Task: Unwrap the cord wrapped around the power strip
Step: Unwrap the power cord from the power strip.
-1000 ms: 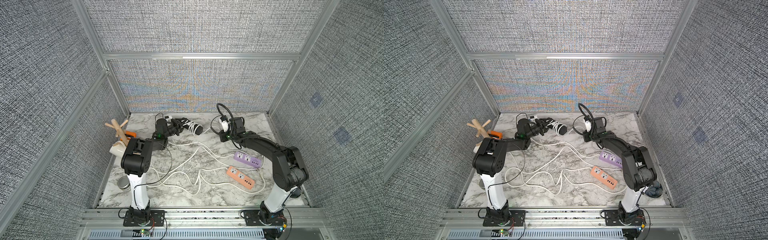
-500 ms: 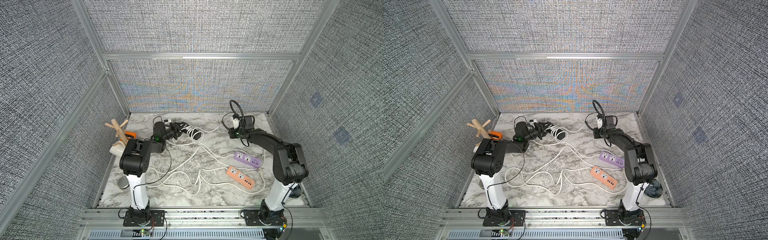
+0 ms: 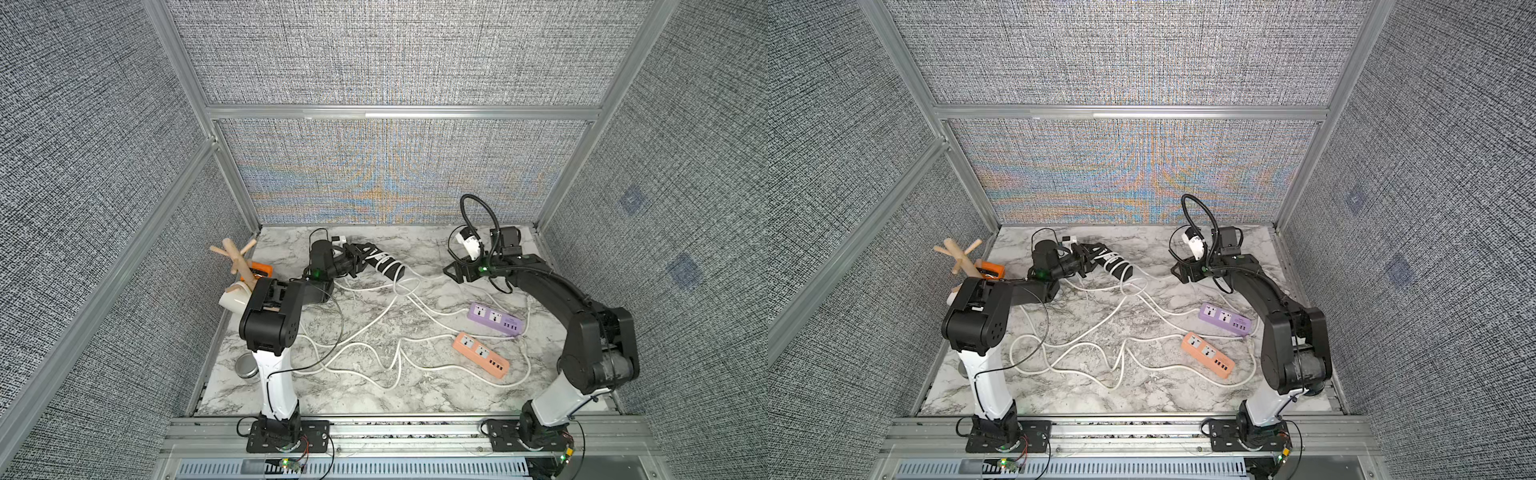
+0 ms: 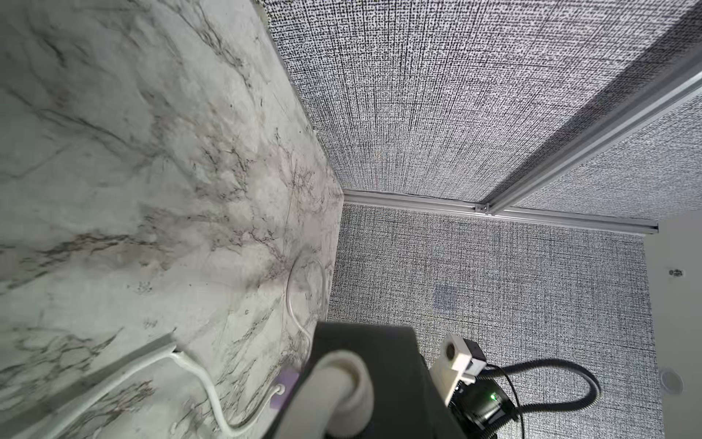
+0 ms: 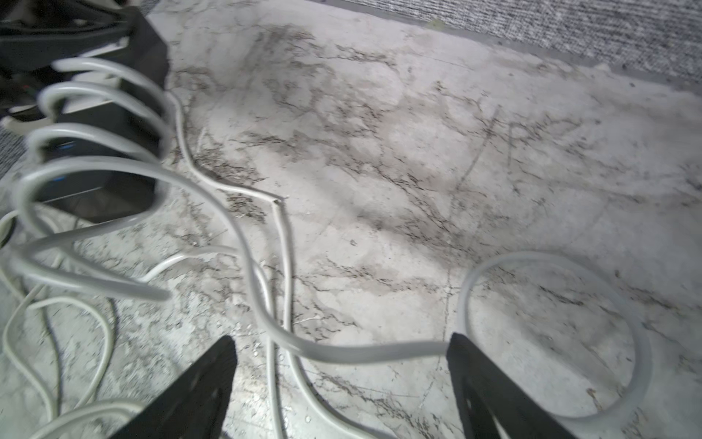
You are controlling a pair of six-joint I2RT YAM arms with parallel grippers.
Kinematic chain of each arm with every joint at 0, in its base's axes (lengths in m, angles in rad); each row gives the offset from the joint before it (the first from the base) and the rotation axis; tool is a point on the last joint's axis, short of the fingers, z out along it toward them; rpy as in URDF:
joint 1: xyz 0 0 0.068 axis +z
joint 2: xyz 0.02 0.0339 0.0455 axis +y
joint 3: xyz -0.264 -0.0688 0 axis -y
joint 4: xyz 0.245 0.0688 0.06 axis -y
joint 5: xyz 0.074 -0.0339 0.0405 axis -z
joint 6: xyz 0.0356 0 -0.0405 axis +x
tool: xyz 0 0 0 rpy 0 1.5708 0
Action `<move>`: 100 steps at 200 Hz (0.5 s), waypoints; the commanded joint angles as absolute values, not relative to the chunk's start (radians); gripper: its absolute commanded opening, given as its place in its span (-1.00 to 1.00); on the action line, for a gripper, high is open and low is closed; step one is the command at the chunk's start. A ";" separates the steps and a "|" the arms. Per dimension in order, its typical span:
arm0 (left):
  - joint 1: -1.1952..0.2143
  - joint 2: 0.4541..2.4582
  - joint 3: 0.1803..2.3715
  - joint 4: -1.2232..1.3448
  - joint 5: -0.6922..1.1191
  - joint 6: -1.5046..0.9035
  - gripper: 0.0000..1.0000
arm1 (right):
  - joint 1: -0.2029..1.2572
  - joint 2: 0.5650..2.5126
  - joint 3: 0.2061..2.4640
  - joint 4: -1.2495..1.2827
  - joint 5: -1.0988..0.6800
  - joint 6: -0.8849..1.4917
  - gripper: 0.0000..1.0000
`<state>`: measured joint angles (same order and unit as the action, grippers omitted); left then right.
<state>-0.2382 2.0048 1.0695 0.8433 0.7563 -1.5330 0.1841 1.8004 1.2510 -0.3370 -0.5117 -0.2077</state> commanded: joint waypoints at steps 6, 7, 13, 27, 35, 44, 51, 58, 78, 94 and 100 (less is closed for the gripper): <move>-0.239 1.996 1.081 0.857 0.781 -1.526 -0.99 | 0.217 1.778 1.264 -0.372 -0.677 -0.341 0.76; -0.239 1.996 1.081 0.858 0.781 -1.528 -0.99 | 0.218 1.778 1.265 -0.373 -0.680 -0.342 0.76; -0.239 1.996 1.081 0.862 0.784 -1.532 -0.99 | 0.226 1.781 1.272 -0.378 -0.691 -0.348 0.75; -0.239 1.996 1.086 0.868 0.791 -1.542 -0.99 | 0.237 1.797 1.293 -0.370 -0.674 -0.337 0.73; -0.239 1.996 1.089 0.868 0.794 -1.543 -0.99 | 0.240 1.816 1.304 -0.361 -0.654 -0.328 0.71; -0.239 1.996 1.091 0.869 0.796 -1.549 -0.99 | 0.244 1.843 1.321 -0.365 -0.628 -0.322 0.66; -0.239 1.996 1.092 0.874 0.797 -1.555 -0.99 | 0.246 1.864 1.335 -0.380 -0.615 -0.321 0.61; -0.239 1.996 1.092 0.882 0.797 -1.563 -0.99 | 0.250 1.883 1.341 -0.386 -0.614 -0.320 0.58; -0.239 2.000 1.092 0.912 0.793 -1.591 -0.99 | 0.265 1.918 1.311 -0.321 -0.642 -0.292 0.46; -0.239 2.014 1.095 0.947 0.789 -1.620 -0.99 | 0.285 1.954 1.296 -0.263 -0.644 -0.277 0.42; -0.239 2.018 1.097 0.959 0.788 -1.631 -0.99 | 0.290 1.972 1.297 -0.242 -0.643 -0.264 0.41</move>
<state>-0.2398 2.0071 1.0855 0.8543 0.7807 -1.5734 0.2722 1.9282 1.3037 -0.3431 -0.6296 -0.2813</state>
